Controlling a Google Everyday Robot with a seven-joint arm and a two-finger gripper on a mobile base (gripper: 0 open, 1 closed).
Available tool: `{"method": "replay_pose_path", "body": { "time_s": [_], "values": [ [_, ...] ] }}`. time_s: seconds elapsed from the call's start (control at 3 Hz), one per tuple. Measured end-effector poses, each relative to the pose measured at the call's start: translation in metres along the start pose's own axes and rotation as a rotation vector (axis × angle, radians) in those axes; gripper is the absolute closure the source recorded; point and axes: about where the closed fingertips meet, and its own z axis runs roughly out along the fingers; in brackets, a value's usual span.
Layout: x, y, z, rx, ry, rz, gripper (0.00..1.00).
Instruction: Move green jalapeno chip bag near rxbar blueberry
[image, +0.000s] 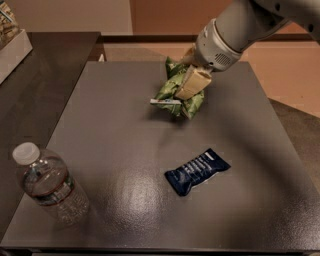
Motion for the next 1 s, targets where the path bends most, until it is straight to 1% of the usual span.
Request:
{"method": "replay_pose_path", "body": {
  "time_s": [0.67,1.0],
  "values": [
    [0.024,0.043,-0.017,-0.092,0.008,-0.007,1.0],
    [0.037,0.059,-0.018,-0.123,0.016,0.013,0.82]
  ]
}}
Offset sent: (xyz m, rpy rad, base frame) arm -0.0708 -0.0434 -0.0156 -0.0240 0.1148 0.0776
